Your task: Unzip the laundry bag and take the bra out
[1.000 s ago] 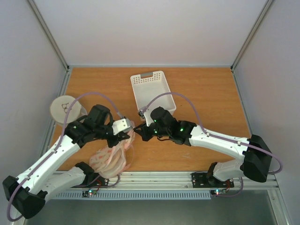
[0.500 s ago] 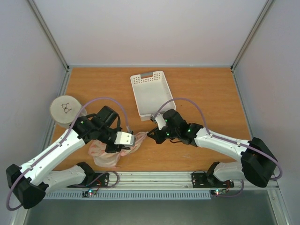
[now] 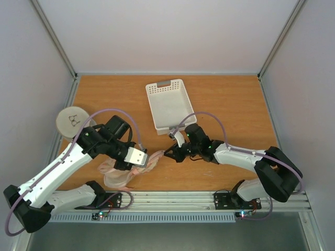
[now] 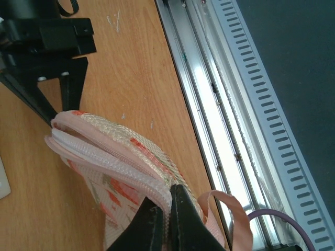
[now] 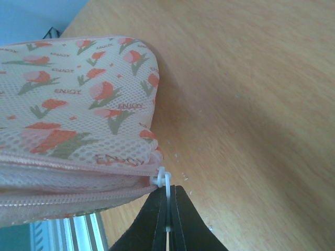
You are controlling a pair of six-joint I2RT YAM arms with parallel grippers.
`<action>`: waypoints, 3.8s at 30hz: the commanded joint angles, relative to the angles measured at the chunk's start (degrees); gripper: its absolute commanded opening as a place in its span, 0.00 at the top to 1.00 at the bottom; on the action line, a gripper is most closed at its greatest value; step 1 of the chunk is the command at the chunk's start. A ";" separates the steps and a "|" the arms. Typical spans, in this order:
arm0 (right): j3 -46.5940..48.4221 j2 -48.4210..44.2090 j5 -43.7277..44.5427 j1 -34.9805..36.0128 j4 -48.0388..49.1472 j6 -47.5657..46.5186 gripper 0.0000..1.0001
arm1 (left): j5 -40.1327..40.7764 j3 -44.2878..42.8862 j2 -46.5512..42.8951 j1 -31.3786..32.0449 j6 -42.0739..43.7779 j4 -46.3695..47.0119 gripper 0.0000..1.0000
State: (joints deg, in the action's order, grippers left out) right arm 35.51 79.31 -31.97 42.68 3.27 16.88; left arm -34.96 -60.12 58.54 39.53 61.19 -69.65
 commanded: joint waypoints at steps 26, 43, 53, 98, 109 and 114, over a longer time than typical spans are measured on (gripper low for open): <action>0.25 -22.34 0.99 5.03 -1.33 -24.12 0.46 | 2.30 8.54 -3.68 0.55 -10.01 10.04 0.99; 9.56 -8.40 2.43 14.34 -5.85 -50.05 0.59 | 1.57 9.20 -4.21 0.53 -8.74 9.23 0.99; 12.05 -5.34 6.84 16.05 -8.12 -53.48 0.69 | 1.20 9.67 -4.67 0.57 -8.28 9.44 0.99; -6.28 -11.73 5.30 8.11 11.95 -22.63 0.99 | 22.05 19.64 -15.70 -7.03 -9.49 10.79 0.19; -8.72 -11.78 8.34 4.11 11.98 -13.60 0.99 | 31.31 20.45 -20.66 -14.30 -3.22 12.02 0.37; -10.33 -11.59 9.63 3.30 14.66 -10.61 0.99 | 31.80 19.42 -16.66 -19.38 -1.95 10.96 0.65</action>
State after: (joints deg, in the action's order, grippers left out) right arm 26.70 68.01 -23.94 46.78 13.32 2.28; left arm -5.50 -39.64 39.16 23.27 56.82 -58.96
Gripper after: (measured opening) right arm 0.012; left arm 0.471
